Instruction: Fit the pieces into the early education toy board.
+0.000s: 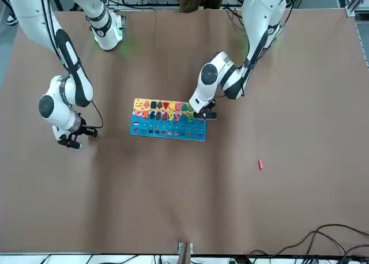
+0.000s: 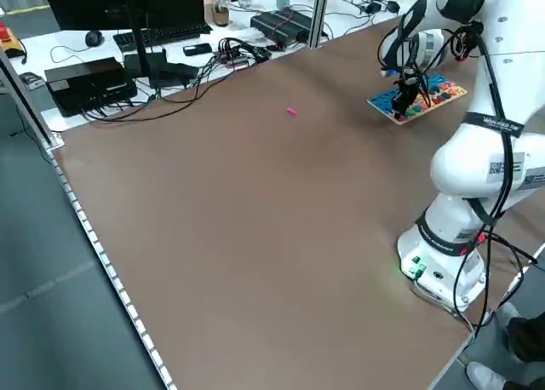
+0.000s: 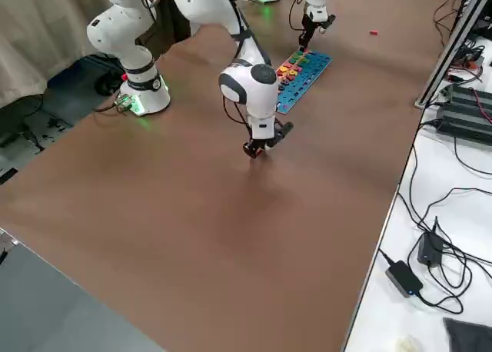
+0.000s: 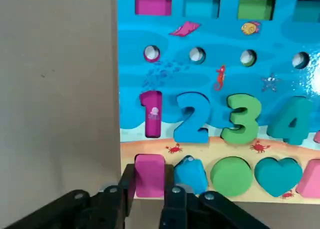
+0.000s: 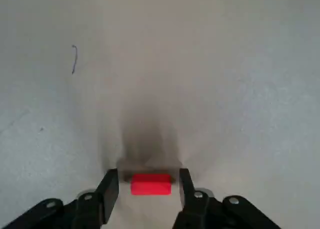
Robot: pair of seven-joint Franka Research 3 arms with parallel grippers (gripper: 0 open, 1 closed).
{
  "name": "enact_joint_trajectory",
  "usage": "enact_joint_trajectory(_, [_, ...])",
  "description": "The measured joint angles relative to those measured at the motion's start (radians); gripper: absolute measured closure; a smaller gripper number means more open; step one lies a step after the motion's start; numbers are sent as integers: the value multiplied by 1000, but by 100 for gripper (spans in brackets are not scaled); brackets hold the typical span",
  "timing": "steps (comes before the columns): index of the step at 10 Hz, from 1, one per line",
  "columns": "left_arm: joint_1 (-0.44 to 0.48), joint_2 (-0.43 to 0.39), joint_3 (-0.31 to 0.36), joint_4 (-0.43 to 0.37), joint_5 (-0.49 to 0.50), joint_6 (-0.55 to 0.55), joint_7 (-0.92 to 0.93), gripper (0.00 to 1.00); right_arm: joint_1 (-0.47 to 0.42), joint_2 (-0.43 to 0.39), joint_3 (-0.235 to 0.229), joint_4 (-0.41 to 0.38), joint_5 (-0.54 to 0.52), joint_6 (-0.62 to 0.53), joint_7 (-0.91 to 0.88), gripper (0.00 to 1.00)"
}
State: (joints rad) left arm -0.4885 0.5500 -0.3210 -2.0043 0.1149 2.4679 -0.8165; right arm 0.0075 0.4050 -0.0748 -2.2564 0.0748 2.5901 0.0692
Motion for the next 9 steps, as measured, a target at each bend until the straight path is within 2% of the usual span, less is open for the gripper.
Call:
enact_joint_trajectory(3, [0,0,0,0,0,0,0,74,0,-4,2,-15,0,7,4,48])
enact_joint_trajectory(9, [0,1,0,2,0,0,0,74,0,-34,3,-20,0,6,5,50])
